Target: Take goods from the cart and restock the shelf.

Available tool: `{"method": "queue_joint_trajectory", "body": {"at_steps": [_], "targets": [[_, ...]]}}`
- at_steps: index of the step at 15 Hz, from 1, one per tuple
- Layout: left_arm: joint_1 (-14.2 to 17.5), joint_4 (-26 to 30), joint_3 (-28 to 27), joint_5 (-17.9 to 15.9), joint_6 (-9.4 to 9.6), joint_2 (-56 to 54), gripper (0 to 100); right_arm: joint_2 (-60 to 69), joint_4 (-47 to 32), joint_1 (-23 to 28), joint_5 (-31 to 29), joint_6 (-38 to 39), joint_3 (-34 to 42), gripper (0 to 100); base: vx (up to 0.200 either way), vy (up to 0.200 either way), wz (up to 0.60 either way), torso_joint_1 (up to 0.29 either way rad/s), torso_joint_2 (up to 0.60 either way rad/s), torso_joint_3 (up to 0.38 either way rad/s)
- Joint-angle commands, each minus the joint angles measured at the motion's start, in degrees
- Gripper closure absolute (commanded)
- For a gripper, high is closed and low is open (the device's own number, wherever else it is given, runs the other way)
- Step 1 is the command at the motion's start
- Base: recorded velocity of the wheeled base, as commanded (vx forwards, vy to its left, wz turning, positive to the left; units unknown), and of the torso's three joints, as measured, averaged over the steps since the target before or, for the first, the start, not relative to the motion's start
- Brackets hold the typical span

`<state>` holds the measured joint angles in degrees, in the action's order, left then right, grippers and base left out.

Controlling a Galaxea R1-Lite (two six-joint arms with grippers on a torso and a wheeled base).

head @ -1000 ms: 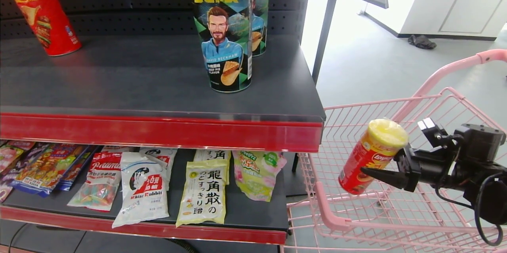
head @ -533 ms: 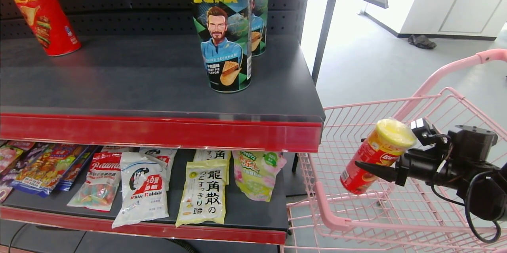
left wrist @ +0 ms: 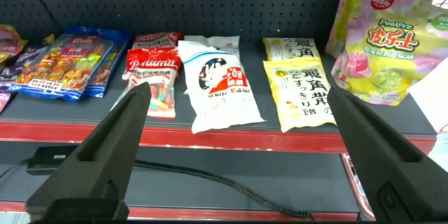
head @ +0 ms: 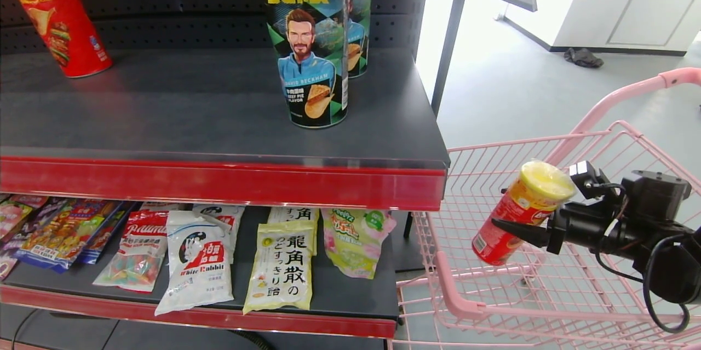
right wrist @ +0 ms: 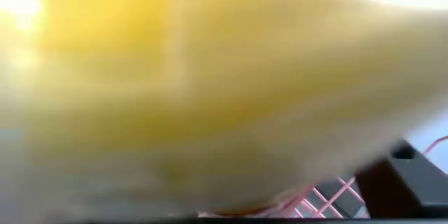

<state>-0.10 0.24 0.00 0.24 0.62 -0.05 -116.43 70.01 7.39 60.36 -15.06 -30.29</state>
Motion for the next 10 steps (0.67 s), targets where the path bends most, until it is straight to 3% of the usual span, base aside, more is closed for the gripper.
{"method": "queue_joint_trajectory", "body": {"at_steps": [1,7,10], "targets": [[0.0,0.0,0.0,0.0,-0.01,0.0,0,1.1,0.0,-0.4,-0.1,0.1,0.6,100,0.0,0.0,0.0,0.0,0.0,0.0],[0.0,0.0,0.0,0.0,-0.01,0.0,0,4.0,0.1,-1.8,-0.1,0.1,1.3,100,0.0,0.0,0.0,0.0,0.0,0.0],[0.0,0.0,0.0,0.0,-0.01,0.0,0,8.7,0.0,-2.0,-0.5,0.7,-2.2,100,0.0,0.0,0.0,0.0,0.0,0.0]]}}
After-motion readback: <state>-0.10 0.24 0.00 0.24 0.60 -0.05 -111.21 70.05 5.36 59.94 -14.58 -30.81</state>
